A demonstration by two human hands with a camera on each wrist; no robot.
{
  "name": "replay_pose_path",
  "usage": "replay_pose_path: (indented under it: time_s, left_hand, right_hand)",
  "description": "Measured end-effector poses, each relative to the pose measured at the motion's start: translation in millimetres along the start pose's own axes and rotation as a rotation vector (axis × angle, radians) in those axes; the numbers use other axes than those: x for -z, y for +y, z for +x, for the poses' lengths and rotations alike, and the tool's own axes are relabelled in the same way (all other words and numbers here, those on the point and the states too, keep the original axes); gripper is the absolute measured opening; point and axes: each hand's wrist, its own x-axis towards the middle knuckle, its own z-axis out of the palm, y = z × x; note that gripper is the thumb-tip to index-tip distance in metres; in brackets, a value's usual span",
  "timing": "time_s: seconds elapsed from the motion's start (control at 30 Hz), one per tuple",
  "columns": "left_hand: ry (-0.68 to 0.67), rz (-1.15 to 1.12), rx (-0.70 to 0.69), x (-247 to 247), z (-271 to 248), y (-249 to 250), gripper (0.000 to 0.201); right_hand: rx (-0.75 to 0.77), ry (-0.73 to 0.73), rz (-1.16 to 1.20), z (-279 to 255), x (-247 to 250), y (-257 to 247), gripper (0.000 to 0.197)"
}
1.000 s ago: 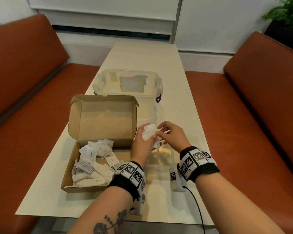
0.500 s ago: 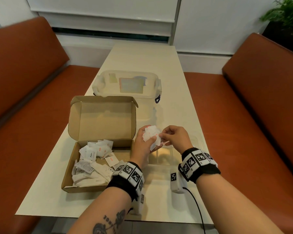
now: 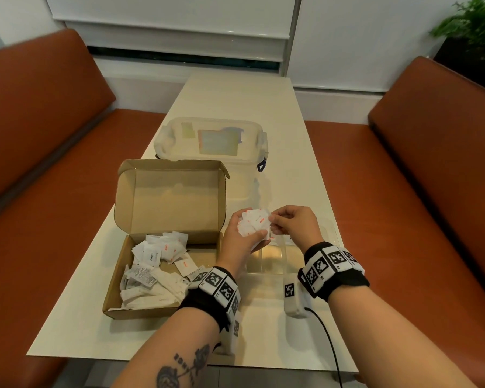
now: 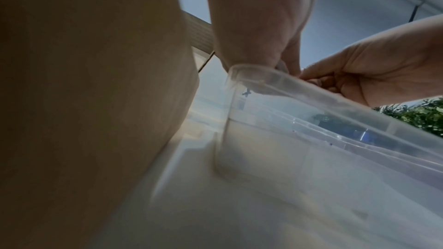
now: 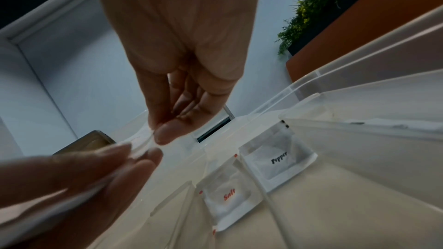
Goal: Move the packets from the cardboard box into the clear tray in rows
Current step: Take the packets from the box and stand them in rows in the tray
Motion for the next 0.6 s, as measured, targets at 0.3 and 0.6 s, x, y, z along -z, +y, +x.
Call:
replay_pose_path:
  time_s: [0.3, 0.6]
  left_hand:
    - [0.027, 0.001, 0.009, 0, 6, -4, 0.051]
    - [0.002, 0.139, -0.048, 3, 9, -10, 0.043]
  right_hand:
    - [0.14, 0.104, -0.11, 4, 17, -5, 0.01]
    - [0.234, -0.228, -0.671, 2, 7, -19, 0.018]
